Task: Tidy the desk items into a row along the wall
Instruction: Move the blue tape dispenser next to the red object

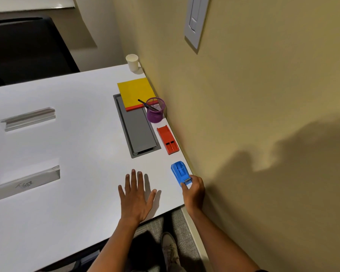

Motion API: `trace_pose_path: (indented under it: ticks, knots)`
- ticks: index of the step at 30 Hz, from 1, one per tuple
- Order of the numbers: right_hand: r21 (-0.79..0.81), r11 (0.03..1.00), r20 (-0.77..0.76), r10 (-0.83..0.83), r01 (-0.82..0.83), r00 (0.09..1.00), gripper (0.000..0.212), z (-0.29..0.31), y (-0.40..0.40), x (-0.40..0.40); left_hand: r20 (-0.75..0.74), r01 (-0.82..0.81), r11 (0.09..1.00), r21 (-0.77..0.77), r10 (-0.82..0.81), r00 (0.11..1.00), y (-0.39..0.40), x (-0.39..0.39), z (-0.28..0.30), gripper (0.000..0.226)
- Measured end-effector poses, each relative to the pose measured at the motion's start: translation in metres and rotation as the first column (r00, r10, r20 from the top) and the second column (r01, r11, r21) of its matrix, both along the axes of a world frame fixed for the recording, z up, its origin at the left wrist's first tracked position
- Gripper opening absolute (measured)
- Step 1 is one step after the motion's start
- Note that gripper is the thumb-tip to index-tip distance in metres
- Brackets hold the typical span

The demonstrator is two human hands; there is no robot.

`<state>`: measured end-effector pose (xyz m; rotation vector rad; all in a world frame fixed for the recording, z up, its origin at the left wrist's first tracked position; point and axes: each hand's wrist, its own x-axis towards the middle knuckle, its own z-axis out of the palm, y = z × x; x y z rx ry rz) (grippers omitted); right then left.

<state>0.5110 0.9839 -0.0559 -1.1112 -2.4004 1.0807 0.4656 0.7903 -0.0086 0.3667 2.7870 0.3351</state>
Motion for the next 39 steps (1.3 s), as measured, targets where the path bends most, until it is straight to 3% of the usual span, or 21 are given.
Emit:
trace_pose_path:
  ticks: [16,25,31,35,39]
  knots:
    - [0.033,0.998,0.079,0.060,-0.063,0.995,0.043,0.003,0.004,0.002,0.066,0.011,1.000,0.004,-0.011,0.998,-0.004,0.011,-0.002,0.088]
    - [0.113,0.986,0.135,0.103,-0.119,0.986,0.063,0.011,0.001,0.007,0.056,-0.008,1.000,0.020,0.007,0.998,-0.007,0.011,0.001,0.084]
    - [0.379,0.869,0.213,0.252,-0.318,0.944,0.060,0.034,-0.014,-0.006,0.025,-0.041,0.999,-0.006,0.042,0.999,-0.018,0.007,0.013,0.086]
    - [0.365,0.775,0.316,0.418,-0.516,0.852,0.071,0.052,-0.024,-0.027,-0.010,-0.085,0.996,0.006,0.085,0.996,-0.024,0.004,0.027,0.084]
    - [0.404,0.692,0.321,0.505,-0.598,0.801,0.080,0.067,-0.043,-0.051,-0.045,-0.146,0.989,-0.003,0.146,0.988,-0.038,0.001,0.046,0.085]
